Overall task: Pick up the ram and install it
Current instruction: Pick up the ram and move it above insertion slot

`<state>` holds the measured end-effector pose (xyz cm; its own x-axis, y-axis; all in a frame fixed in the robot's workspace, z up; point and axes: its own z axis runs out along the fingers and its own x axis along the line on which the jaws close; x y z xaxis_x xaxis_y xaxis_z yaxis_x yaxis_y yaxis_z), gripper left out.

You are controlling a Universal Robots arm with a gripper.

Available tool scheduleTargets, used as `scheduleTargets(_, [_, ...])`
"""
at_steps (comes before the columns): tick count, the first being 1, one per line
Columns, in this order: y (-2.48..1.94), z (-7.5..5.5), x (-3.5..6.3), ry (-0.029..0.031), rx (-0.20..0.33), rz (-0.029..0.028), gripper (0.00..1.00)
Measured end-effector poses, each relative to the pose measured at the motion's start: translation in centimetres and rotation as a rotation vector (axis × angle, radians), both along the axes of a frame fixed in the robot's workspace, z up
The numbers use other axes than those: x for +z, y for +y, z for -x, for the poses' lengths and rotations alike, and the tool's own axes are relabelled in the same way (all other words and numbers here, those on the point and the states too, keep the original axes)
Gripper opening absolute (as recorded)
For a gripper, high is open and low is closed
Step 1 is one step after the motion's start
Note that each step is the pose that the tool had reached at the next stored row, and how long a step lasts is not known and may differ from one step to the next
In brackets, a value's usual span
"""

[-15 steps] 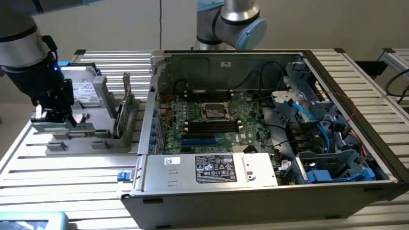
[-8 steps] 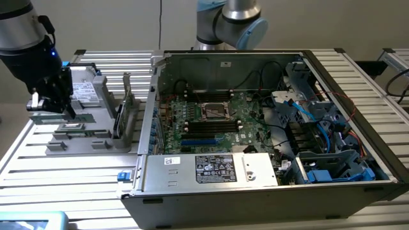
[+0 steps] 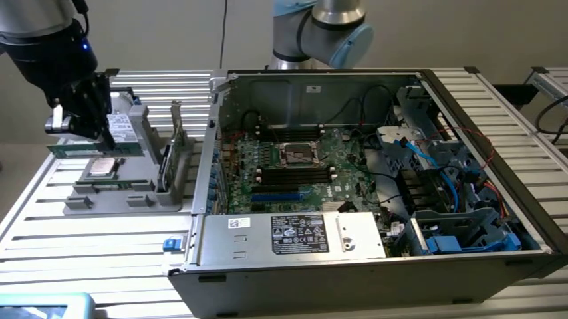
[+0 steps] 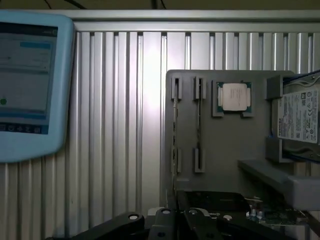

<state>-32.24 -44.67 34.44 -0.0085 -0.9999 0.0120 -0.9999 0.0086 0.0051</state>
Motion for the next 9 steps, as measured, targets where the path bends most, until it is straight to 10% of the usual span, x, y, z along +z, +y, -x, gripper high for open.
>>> scheduleTargets(9, [-0.41, -3.5, 3.86, -0.0001, 0.000, -0.0014, 0.13])
